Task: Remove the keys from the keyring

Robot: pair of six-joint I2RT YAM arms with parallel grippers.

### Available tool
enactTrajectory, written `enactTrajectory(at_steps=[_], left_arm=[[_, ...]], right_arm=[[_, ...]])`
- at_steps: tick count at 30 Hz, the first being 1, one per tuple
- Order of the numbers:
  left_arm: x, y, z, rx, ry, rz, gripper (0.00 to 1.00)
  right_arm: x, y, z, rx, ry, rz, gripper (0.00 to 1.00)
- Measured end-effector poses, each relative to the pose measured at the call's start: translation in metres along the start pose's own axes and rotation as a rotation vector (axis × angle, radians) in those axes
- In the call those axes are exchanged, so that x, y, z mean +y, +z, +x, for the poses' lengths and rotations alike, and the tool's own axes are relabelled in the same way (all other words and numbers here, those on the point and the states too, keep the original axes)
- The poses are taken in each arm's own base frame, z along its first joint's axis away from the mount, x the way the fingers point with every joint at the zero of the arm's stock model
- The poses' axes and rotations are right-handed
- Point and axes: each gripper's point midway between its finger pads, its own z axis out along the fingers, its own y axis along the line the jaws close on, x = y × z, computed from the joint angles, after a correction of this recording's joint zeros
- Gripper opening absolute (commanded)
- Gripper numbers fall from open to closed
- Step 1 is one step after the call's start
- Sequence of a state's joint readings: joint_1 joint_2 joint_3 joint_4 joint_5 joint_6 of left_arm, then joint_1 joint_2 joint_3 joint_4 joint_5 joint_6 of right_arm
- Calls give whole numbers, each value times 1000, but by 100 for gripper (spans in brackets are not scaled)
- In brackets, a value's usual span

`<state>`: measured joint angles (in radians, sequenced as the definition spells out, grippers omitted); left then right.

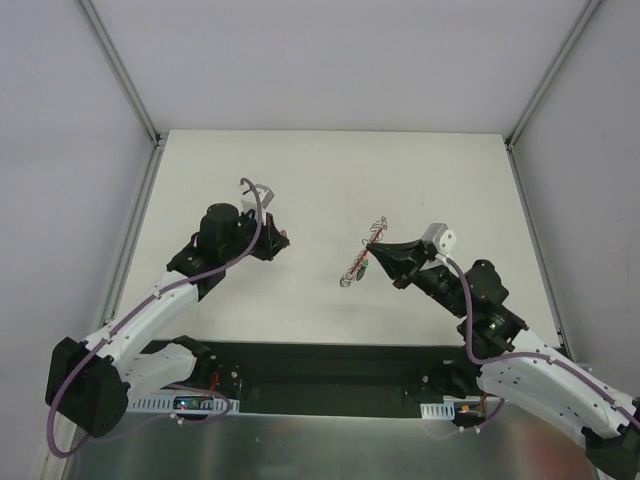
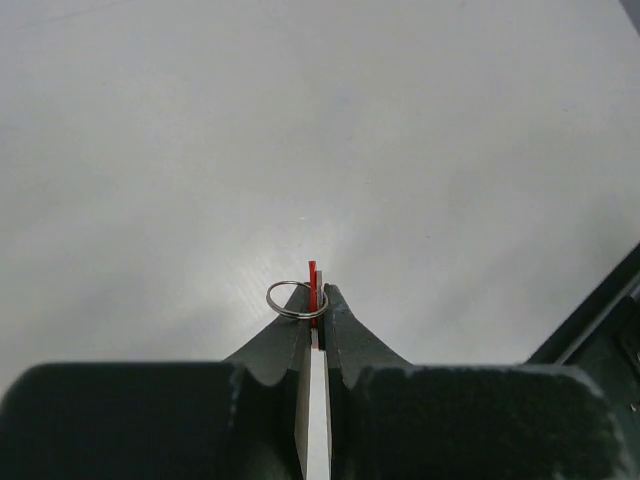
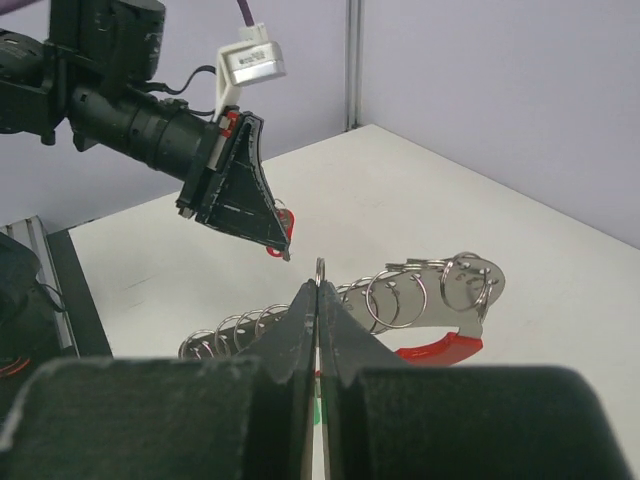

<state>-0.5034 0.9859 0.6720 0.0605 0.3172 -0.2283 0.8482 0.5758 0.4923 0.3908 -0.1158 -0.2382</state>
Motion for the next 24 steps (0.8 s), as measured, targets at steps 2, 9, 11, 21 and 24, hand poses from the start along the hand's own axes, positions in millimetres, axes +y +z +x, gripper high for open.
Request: enactTrajectory(at_steps=[2, 9, 11, 21, 24], left_arm=[[24, 3, 6, 38, -67, -76, 0], [110, -2, 33, 144, -356, -320, 0], [126, -3, 47, 182, -420, -369, 1], [142, -1, 87, 310, -564, -458, 52], [144, -4, 84, 301, -565, -487, 64]], right_arm=[[-2, -3, 1, 3, -2, 13, 1], [-7, -9, 17, 63, 4, 42, 1], [-7, -10, 21, 79, 5, 44, 1], [-7, -13, 24, 97, 2, 44, 1], [-7, -14, 27, 109, 3, 42, 1]])
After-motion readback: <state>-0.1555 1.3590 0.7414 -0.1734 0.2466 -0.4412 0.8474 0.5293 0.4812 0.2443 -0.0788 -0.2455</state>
